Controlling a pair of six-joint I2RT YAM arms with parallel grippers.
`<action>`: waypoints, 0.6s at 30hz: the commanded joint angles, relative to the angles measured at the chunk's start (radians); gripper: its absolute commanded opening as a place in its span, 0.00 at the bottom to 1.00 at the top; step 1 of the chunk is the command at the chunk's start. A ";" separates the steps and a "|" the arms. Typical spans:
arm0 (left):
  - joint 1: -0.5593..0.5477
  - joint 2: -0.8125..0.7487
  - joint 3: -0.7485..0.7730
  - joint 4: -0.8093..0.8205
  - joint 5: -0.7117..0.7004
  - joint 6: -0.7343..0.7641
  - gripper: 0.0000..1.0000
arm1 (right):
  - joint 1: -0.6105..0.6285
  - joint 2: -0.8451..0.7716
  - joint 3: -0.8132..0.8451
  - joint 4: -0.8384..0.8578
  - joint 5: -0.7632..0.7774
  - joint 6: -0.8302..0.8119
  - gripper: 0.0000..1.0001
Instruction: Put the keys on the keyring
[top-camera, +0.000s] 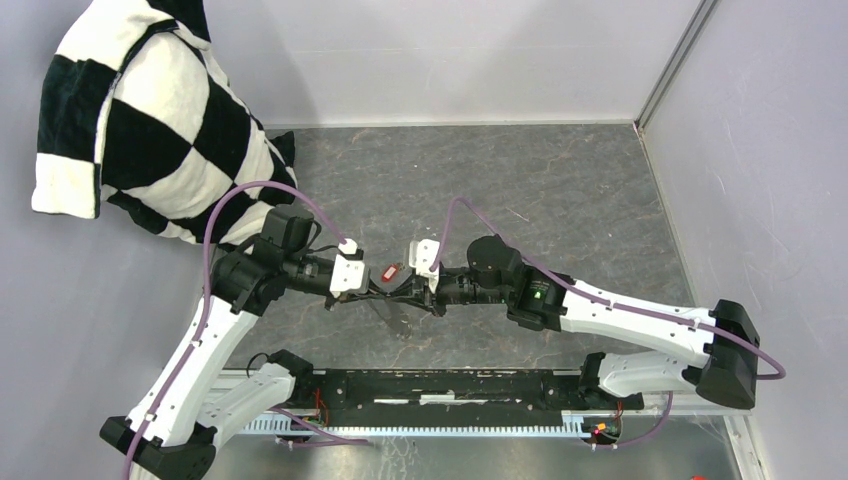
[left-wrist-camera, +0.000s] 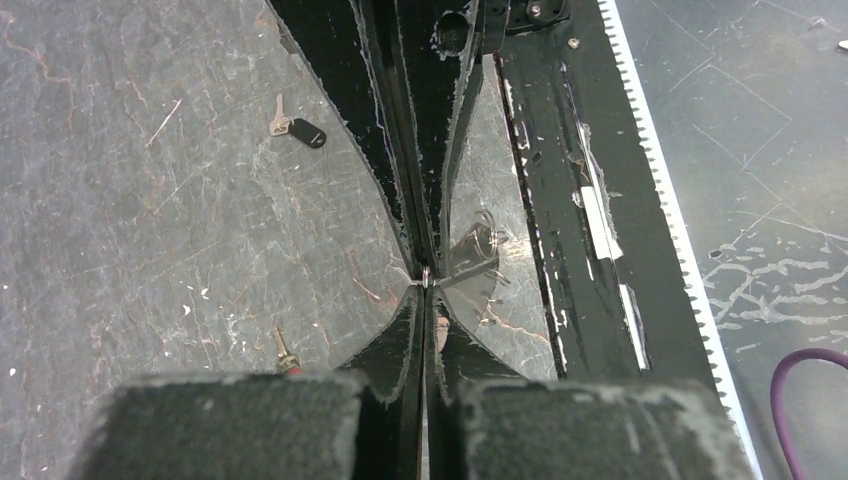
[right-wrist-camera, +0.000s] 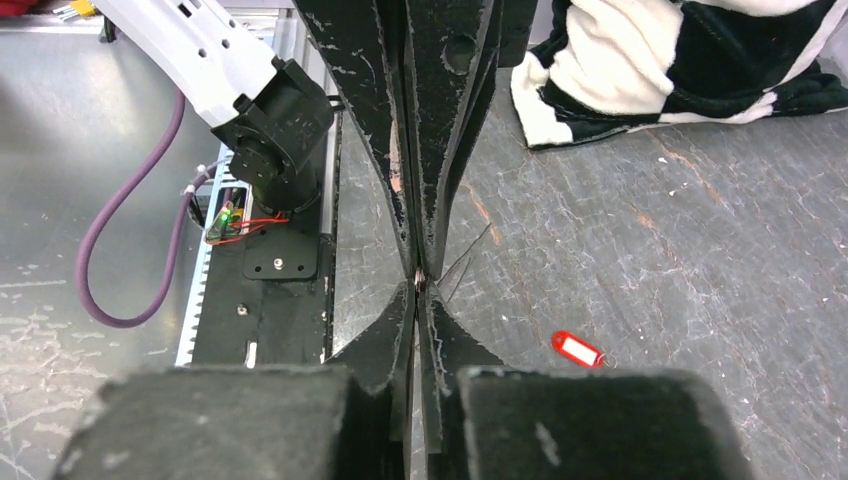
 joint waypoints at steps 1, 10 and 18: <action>-0.004 -0.001 0.008 -0.003 0.043 0.030 0.02 | -0.001 0.021 0.067 -0.001 0.004 -0.009 0.00; -0.005 -0.016 -0.010 0.078 -0.071 -0.151 0.60 | -0.002 -0.033 0.021 0.043 0.072 0.062 0.00; -0.004 -0.176 -0.157 0.254 -0.245 -0.288 0.58 | -0.001 -0.114 -0.077 0.146 0.140 0.210 0.00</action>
